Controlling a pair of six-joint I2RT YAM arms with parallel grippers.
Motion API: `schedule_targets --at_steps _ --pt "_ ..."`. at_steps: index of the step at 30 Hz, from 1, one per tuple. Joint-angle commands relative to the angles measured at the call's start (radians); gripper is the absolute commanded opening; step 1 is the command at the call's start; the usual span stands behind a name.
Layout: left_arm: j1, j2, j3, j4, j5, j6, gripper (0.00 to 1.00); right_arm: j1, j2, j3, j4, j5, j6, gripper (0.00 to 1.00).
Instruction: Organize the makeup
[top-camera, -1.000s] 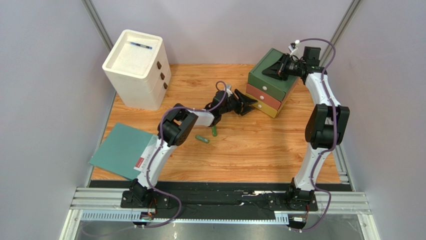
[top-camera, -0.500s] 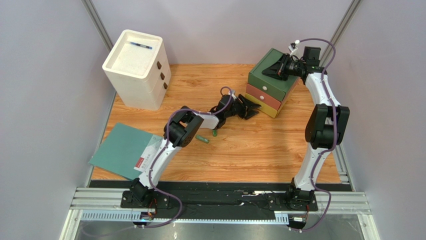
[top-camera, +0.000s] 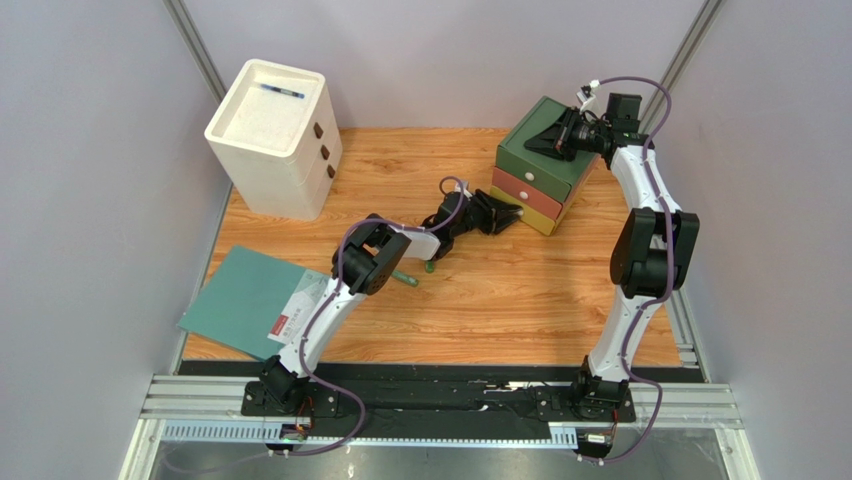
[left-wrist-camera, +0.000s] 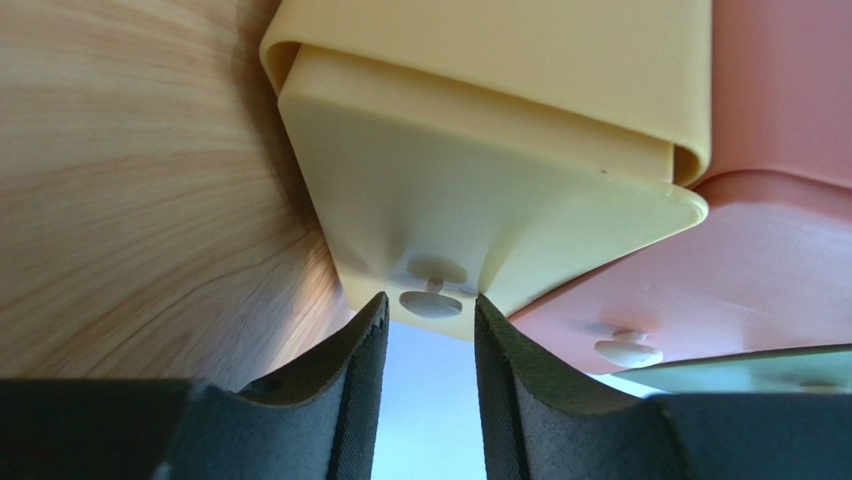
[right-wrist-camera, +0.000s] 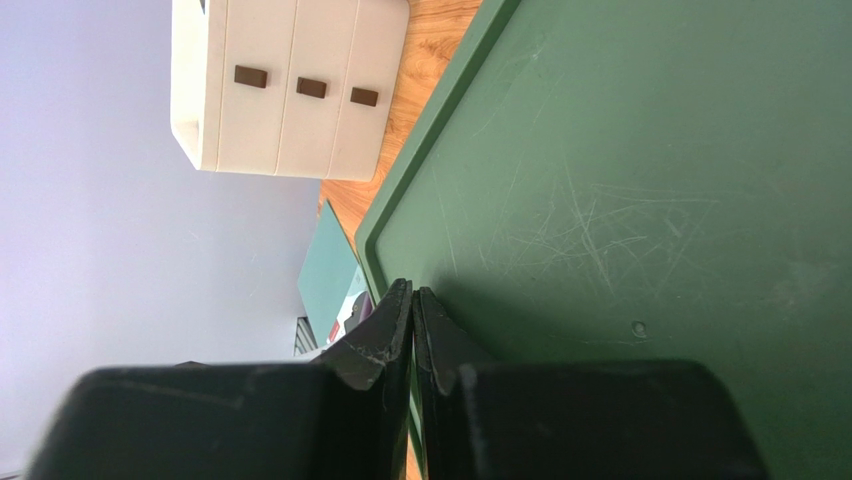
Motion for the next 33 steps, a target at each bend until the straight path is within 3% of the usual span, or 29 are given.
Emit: schedule_targets --at_steps 1,13,23,33 --pt "-0.009 0.053 0.025 0.013 -0.043 -0.077 0.40 -0.006 0.219 -0.152 -0.200 0.208 -0.111 0.10" --pt "-0.009 0.076 0.058 0.014 -0.042 -0.090 0.22 -0.008 0.220 -0.155 -0.200 0.208 -0.111 0.10" --pt "-0.009 0.018 -0.024 0.048 -0.046 -0.084 0.20 -0.008 0.219 -0.157 -0.200 0.208 -0.111 0.11" --pt "-0.009 -0.106 -0.230 0.111 -0.037 -0.071 0.20 -0.008 0.224 -0.155 -0.200 0.210 -0.111 0.11"
